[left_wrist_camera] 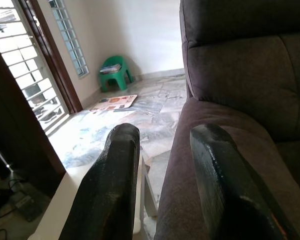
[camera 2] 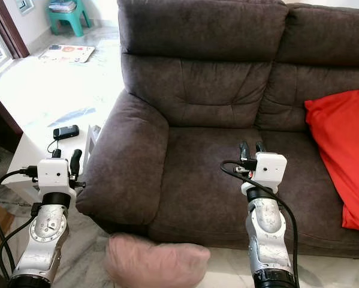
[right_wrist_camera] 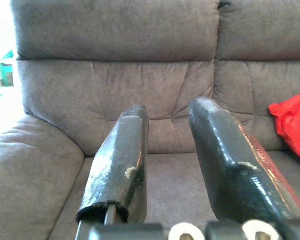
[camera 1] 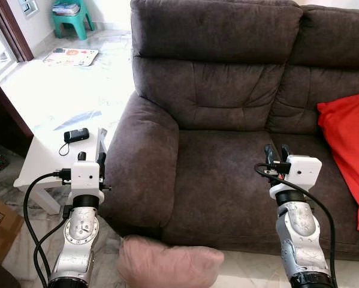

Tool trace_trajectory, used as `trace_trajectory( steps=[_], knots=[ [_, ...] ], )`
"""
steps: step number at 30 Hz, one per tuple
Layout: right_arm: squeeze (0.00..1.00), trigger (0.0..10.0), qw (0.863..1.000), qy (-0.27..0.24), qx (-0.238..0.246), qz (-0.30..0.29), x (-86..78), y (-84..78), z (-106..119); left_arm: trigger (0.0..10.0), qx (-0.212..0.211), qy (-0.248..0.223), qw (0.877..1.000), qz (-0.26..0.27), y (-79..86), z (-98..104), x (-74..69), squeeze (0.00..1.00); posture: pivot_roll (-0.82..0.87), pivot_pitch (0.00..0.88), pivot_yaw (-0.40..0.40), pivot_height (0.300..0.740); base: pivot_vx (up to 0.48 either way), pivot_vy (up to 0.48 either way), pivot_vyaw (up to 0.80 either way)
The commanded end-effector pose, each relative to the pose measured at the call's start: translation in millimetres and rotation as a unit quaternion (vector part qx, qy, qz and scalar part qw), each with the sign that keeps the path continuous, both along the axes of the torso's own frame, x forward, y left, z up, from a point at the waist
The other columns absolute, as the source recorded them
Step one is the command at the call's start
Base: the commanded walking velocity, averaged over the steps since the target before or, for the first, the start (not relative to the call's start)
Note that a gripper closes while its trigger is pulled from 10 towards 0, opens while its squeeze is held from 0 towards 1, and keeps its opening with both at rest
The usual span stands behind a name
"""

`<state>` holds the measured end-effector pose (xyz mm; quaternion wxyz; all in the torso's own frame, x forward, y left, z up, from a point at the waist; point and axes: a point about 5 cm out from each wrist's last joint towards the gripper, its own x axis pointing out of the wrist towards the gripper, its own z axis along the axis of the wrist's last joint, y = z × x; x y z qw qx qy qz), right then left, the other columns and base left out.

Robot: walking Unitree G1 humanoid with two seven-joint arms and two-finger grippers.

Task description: Move the pillow to the sofa from floor

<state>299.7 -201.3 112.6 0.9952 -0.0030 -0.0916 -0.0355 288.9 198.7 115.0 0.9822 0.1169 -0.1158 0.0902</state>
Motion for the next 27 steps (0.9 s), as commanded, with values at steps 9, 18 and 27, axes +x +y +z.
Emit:
trace_trajectory(
  steps=[9, 18, 27],
  knots=[
    [0.00, 10.0, 1.000, -0.011, -0.004, 0.011, 1.3, 2.7, 6.5, 10.0, -0.006, -0.002, 1.000, 0.002, 3.4, 3.1, 0.0, 0.00, -0.03, 0.094, -0.035, 0.712, 0.000, 0.000, 0.00],
    [0.00, 10.0, 1.000, 0.006, -0.006, 0.004, 2.7, 2.4, 2.9, 10.0, -0.006, -0.002, 1.000, 0.000, 2.2, 3.3, -0.5, 0.00, -0.03, 0.099, -0.035, 0.682, 0.000, 0.000, 0.00],
    [0.00, 10.0, 1.000, -0.003, -0.009, 0.009, 1.1, 3.3, 4.3, 10.0, -0.007, -0.001, 1.000, 0.000, 1.7, 3.2, 0.1, 0.00, -0.03, 0.100, -0.035, 0.662, 0.000, 0.000, 0.00]
  ],
)
